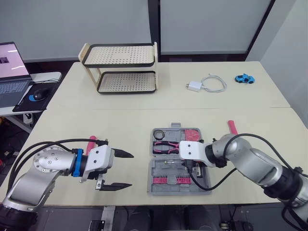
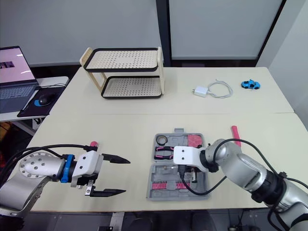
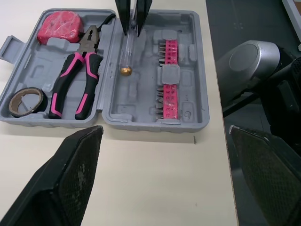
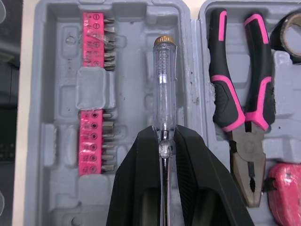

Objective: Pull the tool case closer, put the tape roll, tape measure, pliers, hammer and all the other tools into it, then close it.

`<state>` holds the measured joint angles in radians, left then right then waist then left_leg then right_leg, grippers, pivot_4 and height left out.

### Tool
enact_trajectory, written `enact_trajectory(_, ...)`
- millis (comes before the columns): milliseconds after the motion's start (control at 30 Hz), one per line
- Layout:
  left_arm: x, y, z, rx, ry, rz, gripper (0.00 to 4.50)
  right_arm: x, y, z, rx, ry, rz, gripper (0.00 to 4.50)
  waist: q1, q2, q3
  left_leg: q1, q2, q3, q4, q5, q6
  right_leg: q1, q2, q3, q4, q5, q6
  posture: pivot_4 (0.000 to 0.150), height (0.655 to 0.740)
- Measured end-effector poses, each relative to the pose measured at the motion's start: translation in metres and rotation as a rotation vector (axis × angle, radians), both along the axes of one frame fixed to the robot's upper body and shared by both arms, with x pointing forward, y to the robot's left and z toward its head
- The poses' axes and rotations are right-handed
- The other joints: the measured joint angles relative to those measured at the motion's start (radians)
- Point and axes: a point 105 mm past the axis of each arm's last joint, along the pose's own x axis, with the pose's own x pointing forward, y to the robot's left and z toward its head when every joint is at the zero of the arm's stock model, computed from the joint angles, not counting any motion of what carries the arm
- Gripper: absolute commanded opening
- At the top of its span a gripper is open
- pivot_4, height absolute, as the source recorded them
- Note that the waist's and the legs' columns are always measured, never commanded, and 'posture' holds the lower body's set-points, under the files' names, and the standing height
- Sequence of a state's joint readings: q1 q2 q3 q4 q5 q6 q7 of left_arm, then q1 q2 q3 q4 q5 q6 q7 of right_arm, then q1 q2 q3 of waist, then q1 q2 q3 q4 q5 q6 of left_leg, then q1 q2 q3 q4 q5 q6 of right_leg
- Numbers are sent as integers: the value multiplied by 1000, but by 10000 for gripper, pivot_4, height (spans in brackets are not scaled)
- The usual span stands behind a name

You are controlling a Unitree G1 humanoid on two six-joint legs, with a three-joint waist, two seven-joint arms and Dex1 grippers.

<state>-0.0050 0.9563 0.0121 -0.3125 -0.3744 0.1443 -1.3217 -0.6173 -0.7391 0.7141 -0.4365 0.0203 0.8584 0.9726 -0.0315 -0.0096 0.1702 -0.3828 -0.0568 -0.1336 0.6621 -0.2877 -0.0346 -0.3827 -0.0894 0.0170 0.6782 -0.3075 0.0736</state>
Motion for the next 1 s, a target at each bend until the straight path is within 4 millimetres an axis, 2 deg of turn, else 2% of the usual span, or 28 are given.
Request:
enact_trajectory(133,0,-1,-1,1,3,-4,45000,3,13,-1,17,-5,29,1741,0,0,0,0,0,0,0,0,0,-1,0,0,1,0,0,1500,7400)
enact_trajectory(267,0,-1,-1,1,2,-4,45000,6,17,-7,8,-9,37,1741,-1,0,0,0,0,0,0,0,0,-2,0,0,1,0,0,1500,7400)
enact_trajectory(1000,-2,-9,0,-12,-11,-22,45000,11,23,-26,-18,-14,59,1741,0,0,0,0,0,0,0,0,0,-2,0,1,1,0,0,1500,7400)
